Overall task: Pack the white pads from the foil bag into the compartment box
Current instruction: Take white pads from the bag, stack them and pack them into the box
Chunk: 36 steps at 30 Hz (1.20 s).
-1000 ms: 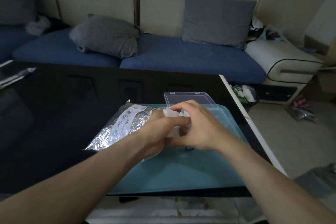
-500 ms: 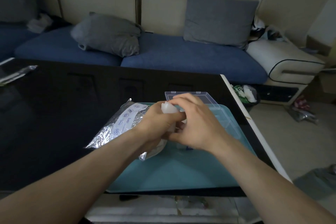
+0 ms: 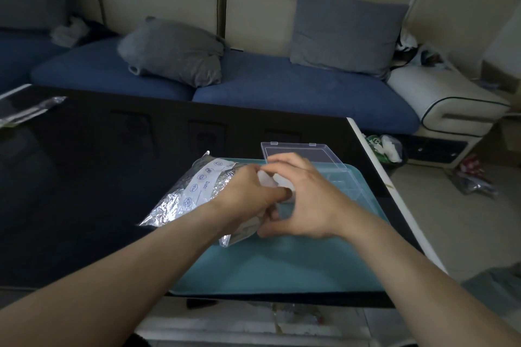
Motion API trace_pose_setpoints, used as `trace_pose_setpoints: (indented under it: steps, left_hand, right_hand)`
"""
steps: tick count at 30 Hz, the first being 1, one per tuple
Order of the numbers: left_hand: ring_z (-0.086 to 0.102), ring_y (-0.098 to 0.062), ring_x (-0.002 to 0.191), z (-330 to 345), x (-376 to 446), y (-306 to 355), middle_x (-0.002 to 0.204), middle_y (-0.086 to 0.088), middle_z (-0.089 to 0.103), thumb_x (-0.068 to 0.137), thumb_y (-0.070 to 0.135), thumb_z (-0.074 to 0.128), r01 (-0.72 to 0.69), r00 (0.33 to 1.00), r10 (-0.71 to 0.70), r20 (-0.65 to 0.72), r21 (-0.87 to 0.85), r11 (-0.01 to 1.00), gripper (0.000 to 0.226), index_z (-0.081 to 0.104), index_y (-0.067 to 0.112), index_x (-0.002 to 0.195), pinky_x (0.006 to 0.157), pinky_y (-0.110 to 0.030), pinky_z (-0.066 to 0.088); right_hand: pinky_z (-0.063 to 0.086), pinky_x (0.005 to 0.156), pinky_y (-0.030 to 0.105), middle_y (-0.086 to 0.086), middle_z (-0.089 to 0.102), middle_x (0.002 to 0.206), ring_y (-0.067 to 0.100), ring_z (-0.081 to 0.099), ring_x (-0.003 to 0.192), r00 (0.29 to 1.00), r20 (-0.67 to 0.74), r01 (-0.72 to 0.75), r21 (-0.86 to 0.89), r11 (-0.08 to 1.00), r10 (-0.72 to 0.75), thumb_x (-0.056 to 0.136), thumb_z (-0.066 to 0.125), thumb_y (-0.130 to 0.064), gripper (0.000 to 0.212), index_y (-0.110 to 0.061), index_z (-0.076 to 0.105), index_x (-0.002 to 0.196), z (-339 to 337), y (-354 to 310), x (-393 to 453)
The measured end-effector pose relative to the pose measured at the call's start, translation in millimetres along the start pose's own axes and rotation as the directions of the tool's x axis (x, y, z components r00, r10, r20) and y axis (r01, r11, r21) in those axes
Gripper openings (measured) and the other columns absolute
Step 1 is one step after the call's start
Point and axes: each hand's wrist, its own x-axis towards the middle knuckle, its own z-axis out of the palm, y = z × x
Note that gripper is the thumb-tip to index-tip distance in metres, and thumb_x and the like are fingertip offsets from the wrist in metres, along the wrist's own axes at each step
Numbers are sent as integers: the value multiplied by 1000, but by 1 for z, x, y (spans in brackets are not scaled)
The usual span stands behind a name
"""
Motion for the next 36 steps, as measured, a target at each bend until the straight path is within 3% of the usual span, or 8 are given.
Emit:
trace_pose_setpoints:
  steps: [6,9,18,22,26,28,31,36]
  left_hand:
    - [58,10,48,3,2,-6,86,5,63,80,21,81,-86,996,80,44,162,983,70,43,12,138,47,-8,46]
    - [66,-17,53,3,7,-12,78,-11,72,76,8,81,-70,988,47,148,156,985,84,32,12,144,52,-30,53]
    - [68,-7,67,14,5,-13,86,2,74,71,13,86,-231,957,178,229,231,945,69,44,20,126,60,-19,54]
    - [67,-8,79,16,11,-17,96,7,68,81,25,78,-303,952,270,142,337,892,50,52,23,124,77,-23,55]
    - [59,-20,105,25,22,-24,115,-4,60,92,26,58,-496,857,477,194,562,662,35,61,12,123,96,-31,45]
    - [48,-29,122,32,28,-30,129,-10,54,91,34,44,-528,827,482,288,691,494,48,56,7,129,106,-43,39]
    - [17,-29,147,43,35,-40,157,-11,27,99,42,35,-468,854,387,348,838,280,62,29,5,149,119,-48,17]
    - [5,-29,151,51,45,-45,159,-12,25,101,47,34,-450,859,358,365,872,192,66,23,6,152,119,-44,2]
  right_hand:
    - [49,76,21,-3,65,115,13,62,100,991,122,-85,319,944,48,70,87,-15,58,-26,66,123,-10,14,-5]
    - [51,76,27,-5,69,102,18,64,93,989,125,-125,450,884,76,65,67,-13,41,-19,69,105,-11,16,-6]
    - [54,80,24,4,72,91,12,66,85,987,132,-152,528,835,96,88,74,-4,13,-13,69,96,-19,28,-10]
    - [61,77,35,7,71,92,19,69,85,907,-94,-170,809,562,410,92,64,3,17,-12,65,98,-28,54,-4]
    - [59,83,38,2,71,107,22,66,98,618,-499,-242,615,751,608,94,57,-2,29,-24,72,107,-22,103,7]
    - [48,83,17,3,68,122,18,61,108,632,-516,-324,502,802,578,96,50,-2,37,-18,70,123,-17,110,7]
    - [43,91,23,7,62,133,21,58,118,680,-439,-442,396,805,588,100,45,-4,39,-15,61,135,-7,113,10]
    - [42,77,24,7,63,120,19,60,100,666,-413,-499,371,783,621,100,51,-8,29,-13,53,129,0,113,20]
